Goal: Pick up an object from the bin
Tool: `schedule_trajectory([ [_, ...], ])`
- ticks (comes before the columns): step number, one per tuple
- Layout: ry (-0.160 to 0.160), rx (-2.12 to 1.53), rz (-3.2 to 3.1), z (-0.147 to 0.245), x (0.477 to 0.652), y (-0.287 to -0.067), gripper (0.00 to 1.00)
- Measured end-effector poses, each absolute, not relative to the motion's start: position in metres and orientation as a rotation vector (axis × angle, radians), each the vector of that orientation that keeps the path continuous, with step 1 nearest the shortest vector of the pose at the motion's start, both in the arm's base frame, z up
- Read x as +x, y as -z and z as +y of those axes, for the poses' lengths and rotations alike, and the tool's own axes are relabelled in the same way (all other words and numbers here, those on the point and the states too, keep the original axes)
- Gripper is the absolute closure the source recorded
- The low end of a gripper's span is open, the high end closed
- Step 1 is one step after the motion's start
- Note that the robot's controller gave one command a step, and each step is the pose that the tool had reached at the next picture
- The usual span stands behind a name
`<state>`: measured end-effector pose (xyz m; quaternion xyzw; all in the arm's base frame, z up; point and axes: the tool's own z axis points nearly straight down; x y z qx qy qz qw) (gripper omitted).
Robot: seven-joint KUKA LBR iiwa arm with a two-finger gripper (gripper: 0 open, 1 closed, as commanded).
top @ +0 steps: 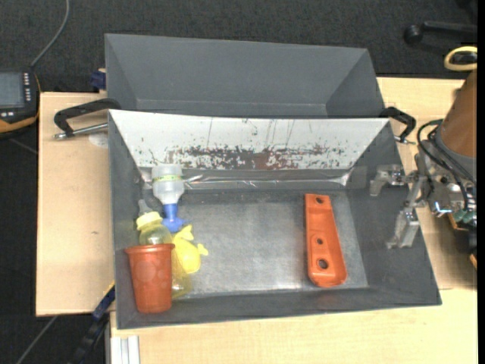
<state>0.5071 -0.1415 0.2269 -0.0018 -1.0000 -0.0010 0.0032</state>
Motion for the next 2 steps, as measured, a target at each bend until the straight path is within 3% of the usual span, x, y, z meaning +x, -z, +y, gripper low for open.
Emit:
schedule_trajectory([
  [1,0.0,-0.001,-3.144,-0.141,0.509,-0.232,0.0],
  [2,0.0,0.113,-3.144,-0.118,0.545,-0.178,0.0],
])
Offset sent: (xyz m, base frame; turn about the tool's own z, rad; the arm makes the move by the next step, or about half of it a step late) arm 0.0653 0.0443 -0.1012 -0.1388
